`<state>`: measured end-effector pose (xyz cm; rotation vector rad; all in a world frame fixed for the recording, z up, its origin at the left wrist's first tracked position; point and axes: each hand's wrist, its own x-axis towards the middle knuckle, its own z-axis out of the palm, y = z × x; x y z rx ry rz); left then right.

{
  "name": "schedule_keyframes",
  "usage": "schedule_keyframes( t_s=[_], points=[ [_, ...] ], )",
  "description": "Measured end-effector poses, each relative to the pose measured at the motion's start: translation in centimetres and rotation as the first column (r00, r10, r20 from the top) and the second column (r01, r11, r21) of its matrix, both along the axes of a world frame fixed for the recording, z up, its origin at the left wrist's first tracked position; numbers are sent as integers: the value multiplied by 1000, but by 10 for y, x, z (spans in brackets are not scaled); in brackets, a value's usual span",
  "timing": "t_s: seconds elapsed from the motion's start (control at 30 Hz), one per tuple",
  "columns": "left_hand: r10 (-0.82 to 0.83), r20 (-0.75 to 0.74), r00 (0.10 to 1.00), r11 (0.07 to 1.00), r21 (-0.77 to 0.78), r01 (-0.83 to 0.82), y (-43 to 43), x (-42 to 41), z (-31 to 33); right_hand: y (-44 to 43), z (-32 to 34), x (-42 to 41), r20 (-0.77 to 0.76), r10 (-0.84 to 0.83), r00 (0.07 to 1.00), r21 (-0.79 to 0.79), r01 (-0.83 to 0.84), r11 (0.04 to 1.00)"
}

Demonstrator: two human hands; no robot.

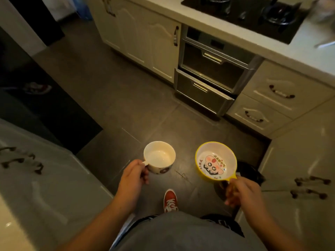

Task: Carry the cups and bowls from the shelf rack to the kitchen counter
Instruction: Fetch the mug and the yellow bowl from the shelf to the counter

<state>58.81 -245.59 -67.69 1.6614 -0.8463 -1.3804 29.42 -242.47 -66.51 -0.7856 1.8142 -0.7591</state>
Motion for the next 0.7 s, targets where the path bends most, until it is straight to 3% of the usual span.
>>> schedule_keyframes(
  t_s=[0.23, 0.43, 0.7],
  points=[
    [-49, -70, 996, 999, -27, 47, -122, -19, 6, -83, -9, -40, -19, -58, 998, 25, 58, 998],
    [20, -103, 994, 999, -47, -25, -229, -44, 0, -183, -17, -65, 22, -9, 1000, 44, 8, 999],
    [228, -188, 955, 973, 0, -232, -317, -32, 8, -365, -14, -48, 107, 258, 960, 59, -265, 962]
  ],
)
